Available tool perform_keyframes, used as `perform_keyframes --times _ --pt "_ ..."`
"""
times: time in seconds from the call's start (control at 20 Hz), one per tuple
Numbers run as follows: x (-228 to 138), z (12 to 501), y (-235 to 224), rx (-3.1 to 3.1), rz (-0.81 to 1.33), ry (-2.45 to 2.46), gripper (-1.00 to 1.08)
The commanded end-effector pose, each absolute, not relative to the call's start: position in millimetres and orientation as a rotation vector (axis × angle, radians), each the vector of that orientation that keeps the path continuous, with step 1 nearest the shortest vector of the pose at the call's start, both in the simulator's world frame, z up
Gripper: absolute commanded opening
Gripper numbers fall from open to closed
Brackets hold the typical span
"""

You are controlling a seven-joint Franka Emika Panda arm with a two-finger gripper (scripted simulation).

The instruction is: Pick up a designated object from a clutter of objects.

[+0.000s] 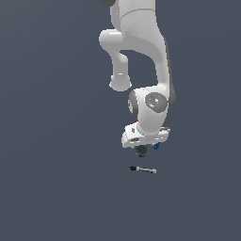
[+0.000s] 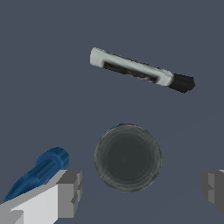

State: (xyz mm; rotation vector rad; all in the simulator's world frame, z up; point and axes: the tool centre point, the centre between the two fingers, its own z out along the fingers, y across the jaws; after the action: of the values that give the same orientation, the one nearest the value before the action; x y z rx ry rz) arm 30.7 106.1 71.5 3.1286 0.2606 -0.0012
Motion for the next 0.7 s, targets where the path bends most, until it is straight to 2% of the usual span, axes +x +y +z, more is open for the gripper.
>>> perform_keyframes --times 0.0,0.35,0.65 --pt "30 65 109 3.13 0.0 0.267 1.0" --pt "29 60 109 3.13 -0.002 0.267 1.0" --pt "28 33 109 3.13 -0.001 0.268 1.0"
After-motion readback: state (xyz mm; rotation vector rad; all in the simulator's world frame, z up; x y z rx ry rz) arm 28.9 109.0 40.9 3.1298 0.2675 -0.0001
